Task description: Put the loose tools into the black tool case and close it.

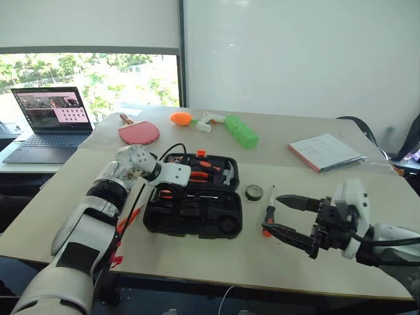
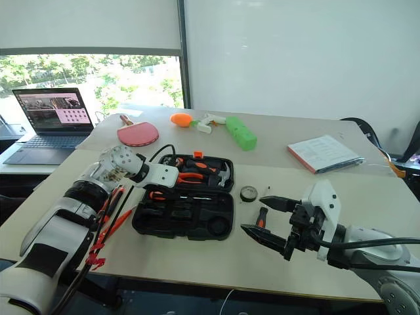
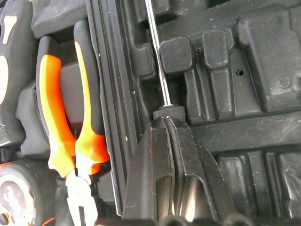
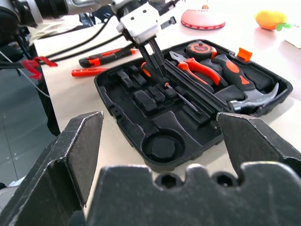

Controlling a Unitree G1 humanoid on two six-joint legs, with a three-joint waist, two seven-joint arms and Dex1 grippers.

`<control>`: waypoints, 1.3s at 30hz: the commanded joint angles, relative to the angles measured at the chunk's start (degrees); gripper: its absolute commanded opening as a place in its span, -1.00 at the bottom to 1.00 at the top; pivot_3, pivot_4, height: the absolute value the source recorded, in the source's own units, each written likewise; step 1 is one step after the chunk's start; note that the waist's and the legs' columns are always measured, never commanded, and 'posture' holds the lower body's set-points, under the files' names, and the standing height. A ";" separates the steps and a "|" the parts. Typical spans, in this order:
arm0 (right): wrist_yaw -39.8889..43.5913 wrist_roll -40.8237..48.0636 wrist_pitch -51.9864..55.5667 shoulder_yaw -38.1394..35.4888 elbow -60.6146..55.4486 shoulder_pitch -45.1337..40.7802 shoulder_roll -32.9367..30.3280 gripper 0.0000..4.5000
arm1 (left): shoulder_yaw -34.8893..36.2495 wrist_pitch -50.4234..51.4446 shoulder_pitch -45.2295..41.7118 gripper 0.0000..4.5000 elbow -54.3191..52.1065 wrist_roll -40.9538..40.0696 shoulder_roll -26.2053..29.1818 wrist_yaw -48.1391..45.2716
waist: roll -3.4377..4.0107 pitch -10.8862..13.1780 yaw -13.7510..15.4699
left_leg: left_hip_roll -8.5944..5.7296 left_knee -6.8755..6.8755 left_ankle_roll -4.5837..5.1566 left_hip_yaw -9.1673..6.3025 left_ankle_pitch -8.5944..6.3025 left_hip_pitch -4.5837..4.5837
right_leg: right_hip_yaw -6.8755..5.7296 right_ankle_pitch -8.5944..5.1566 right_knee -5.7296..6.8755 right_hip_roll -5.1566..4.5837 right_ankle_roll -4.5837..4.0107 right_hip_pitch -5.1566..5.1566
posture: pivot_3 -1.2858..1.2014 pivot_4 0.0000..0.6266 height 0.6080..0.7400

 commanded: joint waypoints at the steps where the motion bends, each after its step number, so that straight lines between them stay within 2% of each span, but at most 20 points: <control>1: -2.61 -3.87 -1.26 -1.87 -0.87 1.88 0.08 1.00 | 6.07 10.27 -0.36 -0.95 -1.77 -8.42 -0.83 -5.92 | 0.00 0.00 -0.10 | 0.00 0.00 0.00 0.00 0.00 -0.04 | 0.00 0.01 0.00 0.00 0.01 -0.04 | 0.03 -0.52 0.97; 2: -3.47 -4.81 -1.11 -2.93 -0.72 3.14 0.36 1.00 | 8.38 15.36 -0.33 -0.95 -4.01 -11.94 -0.44 -8.98 | -0.01 0.01 -0.11 | 0.01 0.01 0.00 0.00 0.00 -0.07 | 0.01 0.01 0.01 0.00 0.01 -0.08 | 0.03 -0.52 0.97; 5: -5.27 -5.80 -0.16 -7.76 -0.33 8.27 1.63 1.00 | 12.45 31.10 0.35 -0.63 -13.33 -22.36 2.05 -15.20 | -0.02 0.02 -0.30 | 0.02 -0.01 0.01 -0.05 -0.01 -0.35 | -0.02 -0.02 0.00 0.02 0.03 -0.32 | 0.03 -0.52 0.97; 7: -7.48 -5.87 1.20 -12.31 -0.13 12.82 3.56 1.00 | 13.54 42.18 1.18 -0.29 -21.88 -31.07 4.64 -15.94 | -0.01 0.03 -0.44 | 0.02 -0.03 0.11 -0.09 -0.06 -0.39 | -0.02 -0.11 0.00 0.02 0.04 -0.35 | 0.03 -0.52 0.97; 9: -9.41 -5.76 2.47 -15.98 -0.57 17.24 5.55 1.00 | 14.54 50.97 1.65 -0.04 -28.63 -37.80 6.55 -15.94 | 0.01 0.02 -0.53 | 0.03 -0.04 0.17 -0.18 -0.11 -0.42 | -0.02 -0.19 0.01 0.02 0.06 -0.35 | 0.03 -0.52 0.97; 12: -11.80 -5.04 4.32 -19.93 -3.92 24.39 8.55 1.00 | 15.69 60.71 2.17 0.38 -36.61 -46.11 9.09 -15.94 | 0.12 0.00 -0.41 | -0.04 -0.06 0.18 -0.24 -0.11 -0.36 | -0.02 -0.24 -0.01 -0.04 0.10 -0.29 | 0.03 -0.52 0.97; 13: -12.42 -4.52 4.84 -20.80 -4.91 25.97 9.28 1.00 | 16.01 62.74 2.30 0.59 -38.40 -47.75 9.57 -15.94 | 0.14 -0.01 -0.45 | -0.04 -0.05 0.18 -0.25 -0.12 -0.34 | -0.02 -0.25 0.01 -0.04 0.09 -0.26 | 0.03 -0.52 0.97; 16: -14.82 -2.16 6.19 -22.36 -8.43 29.46 10.98 1.00 | 16.58 66.03 2.52 0.99 -42.16 -50.82 10.56 -15.94 | 0.20 -0.01 -0.76 | -0.05 -0.03 0.17 -0.24 -0.11 -0.17 | 0.01 -0.26 0.08 -0.03 0.07 -0.14 | 0.03 -0.52 0.97; 21: -20.69 0.37 8.69 -16.74 -9.70 24.44 10.38 1.00 | 14.99 64.19 3.62 0.99 -44.72 -50.55 11.59 -15.94 | 0.22 -0.02 -1.95 | -0.06 -0.06 0.17 -0.19 -0.04 0.25 | 0.24 -0.40 0.08 0.07 0.25 0.07 | 0.03 -0.52 0.97; 23: -23.61 0.23 10.35 -10.96 -8.38 18.74 10.57 1.00 | 14.70 63.39 3.82 0.99 -45.06 -50.15 11.67 -15.94 | 0.22 -0.02 -2.24 | -0.07 -0.10 0.18 -0.21 -0.03 0.29 | 0.27 -0.41 0.09 0.11 0.23 0.06 | 0.03 -0.52 0.97; 27: -31.23 -6.61 13.82 3.52 -0.68 3.50 13.72 1.00 | 13.81 60.53 4.84 0.99 -46.50 -48.50 12.96 -15.94 | 0.37 0.02 -2.12 | -0.07 -0.11 0.18 -0.22 -0.02 0.19 | 0.31 -0.22 0.10 0.15 -0.10 -0.06 | 0.03 -0.52 0.97; 28: -32.53 -7.68 13.96 5.40 0.95 1.14 14.56 1.00 | 13.86 60.42 5.00 0.99 -46.75 -48.39 13.06 -15.94 | 0.17 -0.03 -2.09 | -0.12 -0.18 0.19 -0.21 -0.03 0.17 | 0.31 -0.28 0.09 0.12 -0.10 -0.10 | 0.03 -0.52 0.97; 31: -35.72 -11.19 14.46 10.11 6.20 -5.72 18.41 1.00 | 14.07 60.02 5.72 0.99 -47.88 -47.97 13.83 -15.88 | 0.27 0.05 -1.65 | -0.15 -0.22 0.21 -0.21 -0.05 -0.03 | 0.28 -0.38 0.06 0.10 -0.10 -0.25 | 0.03 -0.52 0.97; 39: -36.81 -18.63 15.47 17.35 15.35 -10.90 22.18 1.00 | 15.07 60.15 6.80 0.99 -49.66 -47.44 14.92 -14.58 | 0.27 0.05 -1.49 | -0.25 -0.17 0.27 -0.36 -0.08 -0.37 | 0.21 -0.48 -0.01 0.03 0.03 -0.37 | 0.03 -0.52 0.97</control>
